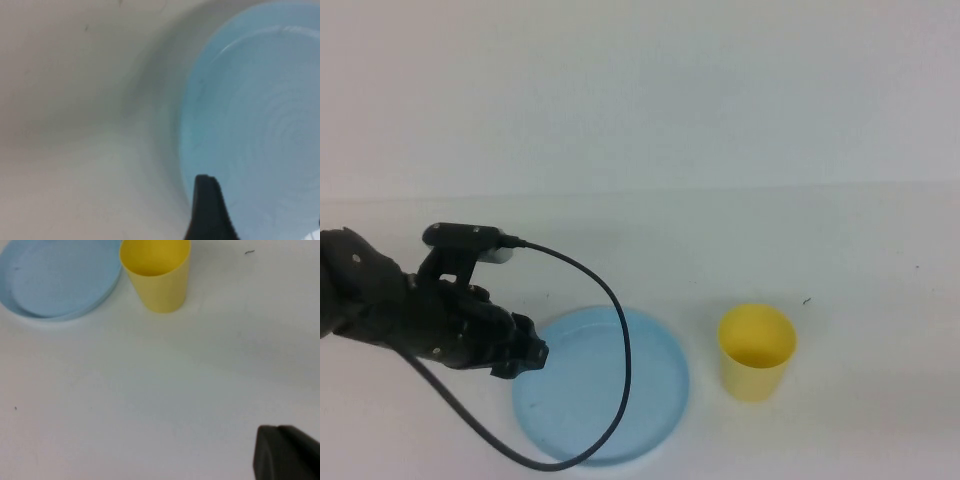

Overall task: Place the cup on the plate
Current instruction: Pick up the plate from the table

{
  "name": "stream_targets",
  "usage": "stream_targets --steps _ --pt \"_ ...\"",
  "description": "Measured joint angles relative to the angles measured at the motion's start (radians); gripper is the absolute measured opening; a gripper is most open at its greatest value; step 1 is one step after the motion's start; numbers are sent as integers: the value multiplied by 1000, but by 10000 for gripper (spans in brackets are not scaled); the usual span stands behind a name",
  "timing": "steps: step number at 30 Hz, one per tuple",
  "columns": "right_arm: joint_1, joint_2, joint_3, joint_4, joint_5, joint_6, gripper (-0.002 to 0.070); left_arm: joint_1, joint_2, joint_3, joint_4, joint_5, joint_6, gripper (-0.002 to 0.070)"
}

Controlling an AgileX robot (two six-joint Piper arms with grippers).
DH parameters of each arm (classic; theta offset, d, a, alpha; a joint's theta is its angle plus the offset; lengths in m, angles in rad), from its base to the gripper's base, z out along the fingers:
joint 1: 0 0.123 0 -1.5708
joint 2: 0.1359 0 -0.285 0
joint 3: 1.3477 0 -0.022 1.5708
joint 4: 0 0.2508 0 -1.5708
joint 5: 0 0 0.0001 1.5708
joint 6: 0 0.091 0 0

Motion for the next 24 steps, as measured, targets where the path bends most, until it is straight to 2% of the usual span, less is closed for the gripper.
stream_targets --steps 4,9,16,19,22,24 --pt "0 0 0 6 8 0 2 0 46 -21 52 10 -49 425" --pt "0 0 0 7 13 0 2 0 79 -21 54 -8 -53 363" --pt "0 0 0 7 13 0 2 0 148 -21 54 -11 -57 359" --pt "0 0 0 8 13 0 2 0 166 -21 49 -11 -57 333" --pt "0 0 0 16 13 2 2 0 178 -23 47 -30 -57 243" --pt "0 0 0 21 13 4 2 0 187 -23 38 -50 -48 116"
